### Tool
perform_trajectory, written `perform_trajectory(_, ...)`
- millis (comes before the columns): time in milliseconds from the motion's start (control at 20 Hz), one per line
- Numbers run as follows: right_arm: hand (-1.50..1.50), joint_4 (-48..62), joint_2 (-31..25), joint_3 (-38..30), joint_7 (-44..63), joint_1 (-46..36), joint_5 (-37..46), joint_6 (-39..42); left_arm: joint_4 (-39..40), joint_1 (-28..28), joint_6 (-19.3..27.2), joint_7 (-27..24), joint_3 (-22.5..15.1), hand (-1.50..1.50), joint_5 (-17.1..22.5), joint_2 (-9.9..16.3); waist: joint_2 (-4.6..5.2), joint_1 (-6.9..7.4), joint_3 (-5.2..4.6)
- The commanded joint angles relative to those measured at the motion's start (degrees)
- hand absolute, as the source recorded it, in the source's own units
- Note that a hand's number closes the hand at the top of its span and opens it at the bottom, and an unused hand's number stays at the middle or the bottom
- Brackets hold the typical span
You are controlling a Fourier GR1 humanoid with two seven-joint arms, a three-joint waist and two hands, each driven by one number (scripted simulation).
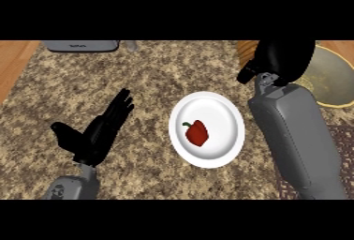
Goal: Pick the croissant from the plate and place it in the bowl
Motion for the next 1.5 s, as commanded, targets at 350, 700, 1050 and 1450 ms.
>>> perform_trajectory(350,1.50,7.28,-11.39,-13.22,-9.07,-1.41,-3.15,-5.67,-3.51,2.48,1.97,0.22,-2.87,0.00,-2.43,-2.63,0.17,0.39,0.06)
perform_trajectory(700,1.50,24.50,-19.04,-20.78,-21.71,-3.72,-6.94,-17.16,-1.78,0.97,-0.82,0.06,-0.85,0.00,-0.80,-0.73,0.54,0.95,0.07)
perform_trajectory(1050,1.50,43.78,-23.52,-22.24,-28.54,-4.84,-3.88,-27.74,-1.50,1.65,-0.28,-1.18,-1.25,0.00,-1.69,-1.61,0.85,1.80,0.09)
perform_trajectory(1450,1.50,60.98,-26.16,-27.90,-25.30,-7.43,-5.44,-29.06,-0.80,-1.51,-1.72,0.03,-1.02,0.00,-0.46,-1.23,2.03,3.88,0.26)
